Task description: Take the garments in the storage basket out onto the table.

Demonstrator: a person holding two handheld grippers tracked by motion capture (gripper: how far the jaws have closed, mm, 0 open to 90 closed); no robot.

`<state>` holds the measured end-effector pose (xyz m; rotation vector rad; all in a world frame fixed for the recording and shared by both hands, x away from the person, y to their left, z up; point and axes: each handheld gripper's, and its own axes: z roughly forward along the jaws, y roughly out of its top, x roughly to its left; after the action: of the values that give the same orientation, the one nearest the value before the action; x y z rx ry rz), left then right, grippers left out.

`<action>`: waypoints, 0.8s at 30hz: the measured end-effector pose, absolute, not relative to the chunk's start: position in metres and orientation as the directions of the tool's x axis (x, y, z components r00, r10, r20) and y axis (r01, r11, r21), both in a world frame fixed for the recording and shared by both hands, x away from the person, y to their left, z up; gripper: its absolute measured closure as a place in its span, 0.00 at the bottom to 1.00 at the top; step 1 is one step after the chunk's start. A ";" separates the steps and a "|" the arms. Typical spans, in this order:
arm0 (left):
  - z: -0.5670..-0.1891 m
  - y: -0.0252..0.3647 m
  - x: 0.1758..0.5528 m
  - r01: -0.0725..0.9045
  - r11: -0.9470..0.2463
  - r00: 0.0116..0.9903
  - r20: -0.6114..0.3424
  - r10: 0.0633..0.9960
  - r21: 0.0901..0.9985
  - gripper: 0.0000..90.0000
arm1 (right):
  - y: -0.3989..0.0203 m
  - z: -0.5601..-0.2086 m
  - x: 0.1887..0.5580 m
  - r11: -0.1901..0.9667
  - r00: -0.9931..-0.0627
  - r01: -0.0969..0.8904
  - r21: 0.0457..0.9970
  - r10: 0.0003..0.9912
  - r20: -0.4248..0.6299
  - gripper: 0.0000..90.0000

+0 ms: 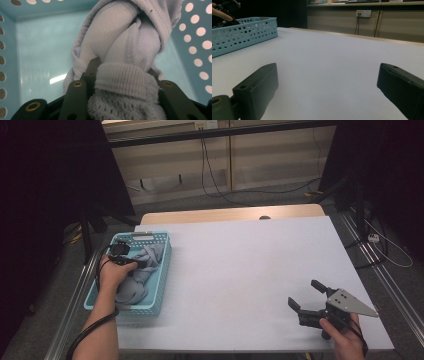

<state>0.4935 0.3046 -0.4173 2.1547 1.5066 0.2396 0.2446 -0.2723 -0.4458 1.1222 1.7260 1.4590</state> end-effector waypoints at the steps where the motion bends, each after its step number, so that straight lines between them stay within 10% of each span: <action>1: -0.417 0.303 0.494 0.832 -0.250 0.362 -0.143 0.921 0.496 0.67 | -0.272 -0.446 0.245 0.036 -0.457 0.214 0.976 0.887 0.068 0.03; 24: -0.318 0.305 0.491 0.879 -0.211 0.340 -0.252 0.906 0.428 0.67 | -0.274 -0.446 0.246 0.033 -0.453 0.217 0.976 0.889 0.071 0.03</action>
<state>0.4908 0.3048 -0.3176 2.1111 1.5580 0.0728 0.2457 -0.2745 -0.4463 1.1247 1.7234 1.4577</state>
